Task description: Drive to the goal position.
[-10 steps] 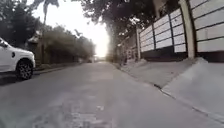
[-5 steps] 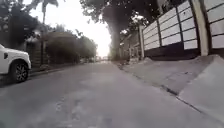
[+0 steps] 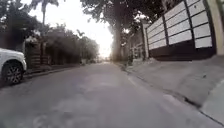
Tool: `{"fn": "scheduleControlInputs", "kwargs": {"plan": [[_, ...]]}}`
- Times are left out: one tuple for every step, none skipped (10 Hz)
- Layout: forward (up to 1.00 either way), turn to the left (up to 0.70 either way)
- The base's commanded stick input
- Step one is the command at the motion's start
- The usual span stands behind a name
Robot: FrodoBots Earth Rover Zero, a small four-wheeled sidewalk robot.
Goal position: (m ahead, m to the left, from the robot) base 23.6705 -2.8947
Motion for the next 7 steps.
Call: {"fn": "scheduleControlInputs", "kwargs": {"plan": [[1.00, 0.00], [1.00, 0.00], [1.00, 0.00], [1.00, 0.00], [1.00, 0.00], [1.00, 0.00], [1.00, 0.00]]}}
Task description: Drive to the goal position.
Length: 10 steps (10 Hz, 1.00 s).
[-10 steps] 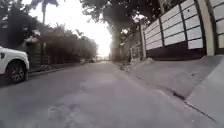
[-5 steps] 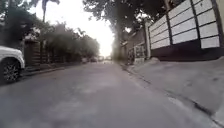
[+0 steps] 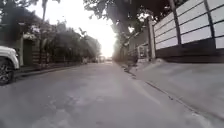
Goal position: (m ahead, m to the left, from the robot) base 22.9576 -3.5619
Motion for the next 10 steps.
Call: {"fn": "scheduleControlInputs", "kwargs": {"plan": [[1.00, 0.00], [1.00, 0.00], [1.00, 0.00], [1.00, 0.00], [1.00, 0.00], [1.00, 0.00], [1.00, 0.00], [1.00, 0.00], [1.00, 0.00], [1.00, 0.00]]}}
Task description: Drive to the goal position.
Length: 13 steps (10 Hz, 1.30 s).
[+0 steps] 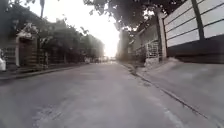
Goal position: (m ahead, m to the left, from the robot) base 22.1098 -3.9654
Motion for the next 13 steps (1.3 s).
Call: {"fn": "scheduleControlInputs", "kwargs": {"plan": [[1.00, 0.00], [1.00, 0.00], [1.00, 0.00], [1.00, 0.00], [1.00, 0.00], [1.00, 0.00], [1.00, 0.00], [1.00, 0.00], [1.00, 0.00], [1.00, 0.00], [1.00, 0.00], [1.00, 0.00], [1.00, 0.00]]}}
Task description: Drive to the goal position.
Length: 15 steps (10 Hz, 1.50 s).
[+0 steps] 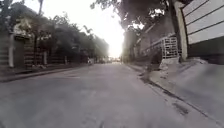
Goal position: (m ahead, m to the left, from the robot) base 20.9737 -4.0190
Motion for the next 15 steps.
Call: {"fn": "scheduleControlInputs", "kwargs": {"plan": [[1.00, 0.00], [1.00, -0.40], [1.00, -0.40], [1.00, -0.40], [1.00, -0.16], [1.00, 0.00], [1.00, 0.00], [1.00, 0.00], [1.00, 0.00], [1.00, 0.00], [1.00, 0.00], [1.00, 0.00], [1.00, 0.00], [1.00, 0.00], [1.00, 0.00]]}}
